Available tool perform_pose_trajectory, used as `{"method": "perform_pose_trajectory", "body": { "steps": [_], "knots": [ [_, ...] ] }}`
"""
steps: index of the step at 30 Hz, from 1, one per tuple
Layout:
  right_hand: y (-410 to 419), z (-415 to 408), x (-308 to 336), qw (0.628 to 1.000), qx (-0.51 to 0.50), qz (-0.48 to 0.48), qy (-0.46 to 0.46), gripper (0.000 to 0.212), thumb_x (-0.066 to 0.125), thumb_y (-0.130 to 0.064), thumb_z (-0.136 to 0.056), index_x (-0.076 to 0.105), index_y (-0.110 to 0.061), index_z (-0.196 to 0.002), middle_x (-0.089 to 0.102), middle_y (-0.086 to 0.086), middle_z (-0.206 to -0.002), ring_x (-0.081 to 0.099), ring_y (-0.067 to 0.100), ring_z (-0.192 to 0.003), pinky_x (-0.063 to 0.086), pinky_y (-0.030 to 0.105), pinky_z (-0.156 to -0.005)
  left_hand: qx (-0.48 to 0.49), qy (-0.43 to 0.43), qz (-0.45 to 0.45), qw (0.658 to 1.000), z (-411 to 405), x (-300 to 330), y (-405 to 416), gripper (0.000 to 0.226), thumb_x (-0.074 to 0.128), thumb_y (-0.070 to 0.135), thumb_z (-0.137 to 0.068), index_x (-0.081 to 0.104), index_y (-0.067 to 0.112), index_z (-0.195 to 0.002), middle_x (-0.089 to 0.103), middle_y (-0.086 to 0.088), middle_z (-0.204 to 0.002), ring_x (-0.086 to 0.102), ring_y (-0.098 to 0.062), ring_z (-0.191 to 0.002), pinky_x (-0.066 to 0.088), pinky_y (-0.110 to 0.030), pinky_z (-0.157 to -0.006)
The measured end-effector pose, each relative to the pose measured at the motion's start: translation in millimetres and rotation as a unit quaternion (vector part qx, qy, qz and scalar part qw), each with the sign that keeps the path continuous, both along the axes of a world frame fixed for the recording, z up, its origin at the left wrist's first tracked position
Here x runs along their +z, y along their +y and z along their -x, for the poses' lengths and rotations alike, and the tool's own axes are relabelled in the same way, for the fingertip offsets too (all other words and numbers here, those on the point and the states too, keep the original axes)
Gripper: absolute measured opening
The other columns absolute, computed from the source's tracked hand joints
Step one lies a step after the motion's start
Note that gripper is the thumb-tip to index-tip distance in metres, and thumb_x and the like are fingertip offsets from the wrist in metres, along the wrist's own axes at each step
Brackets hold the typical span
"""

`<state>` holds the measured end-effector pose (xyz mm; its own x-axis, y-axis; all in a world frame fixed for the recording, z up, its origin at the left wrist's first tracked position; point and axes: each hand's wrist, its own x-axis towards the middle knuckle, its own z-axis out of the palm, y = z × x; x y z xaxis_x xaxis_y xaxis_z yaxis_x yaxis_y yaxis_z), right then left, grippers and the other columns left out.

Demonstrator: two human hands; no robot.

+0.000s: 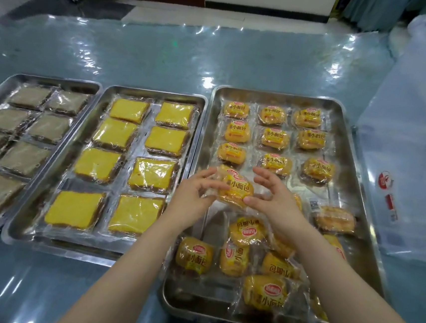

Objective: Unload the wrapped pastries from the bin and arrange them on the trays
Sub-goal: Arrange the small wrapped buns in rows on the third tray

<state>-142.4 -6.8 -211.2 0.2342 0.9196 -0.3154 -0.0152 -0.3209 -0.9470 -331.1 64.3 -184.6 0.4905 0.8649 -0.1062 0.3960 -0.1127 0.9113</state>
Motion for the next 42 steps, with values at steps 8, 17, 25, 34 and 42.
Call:
{"method": "perform_pose_trajectory", "body": {
  "steps": [8, 17, 25, 34, 42],
  "knots": [
    [-1.8, 7.5, -11.4, 0.999, -0.03, -0.026, 0.004, 0.074, 0.076, 0.001, -0.072, 0.052, -0.058, -0.111, 0.054, -0.024, -0.116, 0.065, 0.009, -0.098, 0.057, 0.027, -0.073, 0.076, -0.098, 0.206, 0.971, -9.2, 5.1, -5.1, 0.044, 0.051, -0.017, -0.084, 0.071, 0.022, -0.093, 0.062, -0.003, -0.122, 0.063, -0.017, -0.103, 0.056, -0.026, -0.075],
    [-13.1, 1.0, -11.2, 0.99, 0.01, 0.042, -0.133, 0.066, 0.079, -0.011, -0.074, 0.049, -0.042, -0.124, 0.065, -0.007, -0.098, 0.066, 0.013, -0.081, 0.059, 0.038, -0.068, 0.143, -0.035, 0.214, 0.966, 8.5, -6.5, -3.3, 0.029, 0.048, -0.008, -0.089, 0.067, 0.012, -0.086, 0.071, -0.008, -0.092, 0.069, -0.019, -0.086, 0.056, -0.023, -0.069],
    [-16.0, 25.6, -16.8, 0.931, 0.122, 0.014, -0.344, 0.092, 0.075, -0.049, -0.071, 0.025, -0.034, -0.146, 0.017, -0.004, -0.156, 0.033, 0.021, -0.136, 0.031, 0.041, -0.111, 0.01, 0.186, -0.132, 0.974, -10.1, -24.0, -25.5, 0.041, 0.063, 0.02, -0.087, 0.056, 0.025, -0.127, 0.046, 0.005, -0.138, 0.04, -0.013, -0.128, 0.028, -0.026, -0.103],
    [-53.7, 2.9, -15.0, 0.877, 0.168, 0.067, -0.445, 0.099, 0.068, -0.062, -0.07, 0.019, -0.026, -0.148, 0.051, 0.0, -0.136, 0.044, 0.022, -0.125, 0.042, 0.042, -0.1, -0.194, 0.328, -0.196, 0.903, -3.2, -57.1, -43.8, 0.065, 0.04, 0.036, -0.098, 0.002, 0.029, -0.15, -0.001, -0.001, -0.159, 0.0, -0.018, -0.145, 0.009, -0.04, -0.118],
    [-78.7, -4.9, -12.3, 0.847, 0.146, 0.036, -0.509, 0.071, 0.058, -0.062, -0.078, 0.045, -0.025, -0.137, 0.053, -0.002, -0.136, 0.047, 0.019, -0.124, 0.039, 0.039, -0.101, -0.218, 0.325, -0.154, 0.907, -0.7, -54.5, -47.1, 0.08, 0.047, 0.043, -0.094, -0.011, 0.03, -0.148, -0.018, 0.005, -0.155, -0.018, -0.012, -0.141, -0.004, -0.035, -0.112]
  ]
}}
